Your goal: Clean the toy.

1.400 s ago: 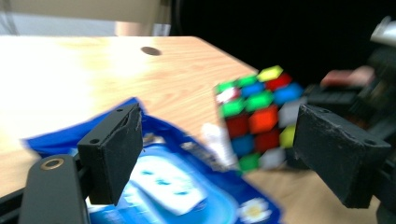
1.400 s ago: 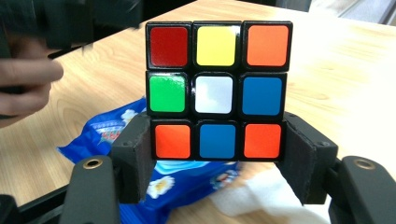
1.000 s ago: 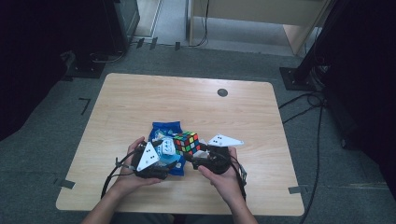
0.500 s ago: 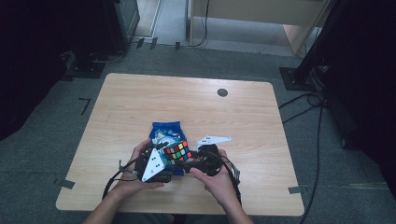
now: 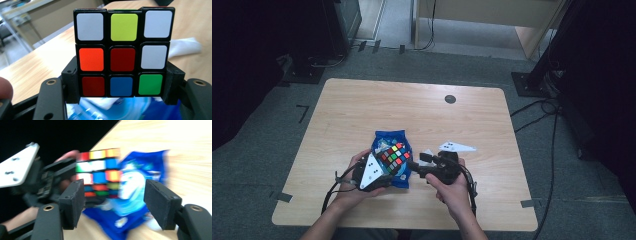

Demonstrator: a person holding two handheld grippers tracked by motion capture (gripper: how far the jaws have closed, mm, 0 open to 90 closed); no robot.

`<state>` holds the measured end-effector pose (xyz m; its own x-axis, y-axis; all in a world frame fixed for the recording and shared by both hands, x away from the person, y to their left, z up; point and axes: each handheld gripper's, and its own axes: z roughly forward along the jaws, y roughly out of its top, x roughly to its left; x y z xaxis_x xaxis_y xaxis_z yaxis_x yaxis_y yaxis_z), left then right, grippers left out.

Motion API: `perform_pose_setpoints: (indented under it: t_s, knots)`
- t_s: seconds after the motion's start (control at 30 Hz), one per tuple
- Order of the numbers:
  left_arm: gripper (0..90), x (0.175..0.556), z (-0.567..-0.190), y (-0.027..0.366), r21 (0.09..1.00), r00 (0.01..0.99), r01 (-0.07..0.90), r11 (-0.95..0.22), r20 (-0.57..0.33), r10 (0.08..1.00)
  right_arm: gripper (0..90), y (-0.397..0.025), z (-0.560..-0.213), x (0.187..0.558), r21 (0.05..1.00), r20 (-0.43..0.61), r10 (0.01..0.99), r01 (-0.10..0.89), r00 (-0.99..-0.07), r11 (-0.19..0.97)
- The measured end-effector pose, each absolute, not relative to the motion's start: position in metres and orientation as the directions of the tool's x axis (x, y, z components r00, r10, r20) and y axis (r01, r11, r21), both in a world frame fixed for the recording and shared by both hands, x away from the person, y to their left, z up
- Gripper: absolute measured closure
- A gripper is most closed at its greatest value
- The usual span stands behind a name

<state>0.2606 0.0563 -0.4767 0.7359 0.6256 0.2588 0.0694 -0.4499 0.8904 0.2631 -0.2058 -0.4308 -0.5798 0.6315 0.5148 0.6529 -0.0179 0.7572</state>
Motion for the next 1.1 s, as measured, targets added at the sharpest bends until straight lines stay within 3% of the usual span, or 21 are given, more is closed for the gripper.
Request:
perform_pose_setpoints:
  t_s: [0.13, 0.23, 0.37, 0.43, 0.57, 0.67, 0.93, 1.1]
  knots:
    - [34.2, 0.263, -0.476, 0.061, 0.899, 0.716, 0.093, -0.428, 0.239, 0.656, 43.3, -0.217, -0.446, 0.266, 0.724, 0.482, 0.777, 0.684, -0.405, -0.092]
    - [34.2, 0.263, -0.477, 0.06, 0.898, 0.719, 0.093, -0.431, 0.239, 0.653, 46.1, -0.219, -0.466, 0.269, 0.735, 0.362, 0.885, 0.674, -0.292, -0.078]
    - [34.2, 0.262, -0.479, 0.058, 0.896, 0.724, 0.098, -0.434, 0.235, 0.649, 47.4, -0.215, -0.498, 0.278, 0.7, 0.274, 0.931, 0.714, -0.242, -0.02]
    - [34.2, 0.262, -0.479, 0.057, 0.896, 0.728, 0.101, -0.433, 0.23, 0.645, 58.0, -0.212, -0.509, 0.281, 0.676, 0.23, 0.943, 0.737, -0.242, 0.023]
    - [34.2, 0.261, -0.48, 0.055, 0.894, 0.738, 0.104, -0.437, 0.225, 0.636, 87.0, -0.216, -0.512, 0.281, 0.702, 0.168, 0.938, 0.705, -0.303, 0.102]
    - [34.1, 0.26, -0.482, 0.053, 0.89, 0.748, 0.103, -0.443, 0.224, 0.625, 89.3, -0.223, -0.507, 0.281, 0.736, 0.278, 0.888, 0.676, -0.366, 0.048]
    - [34.2, 0.255, -0.486, 0.041, 0.878, 0.776, 0.088, -0.471, 0.236, 0.585, 89.6, -0.198, -0.463, 0.258, 0.888, 0.254, 0.756, 0.455, -0.603, 0.064]
    - [34.2, 0.253, -0.485, 0.04, 0.881, 0.786, 0.083, -0.465, 0.229, 0.574, 89.7, -0.194, -0.454, 0.252, 0.897, 0.286, 0.737, 0.441, -0.613, 0.018]
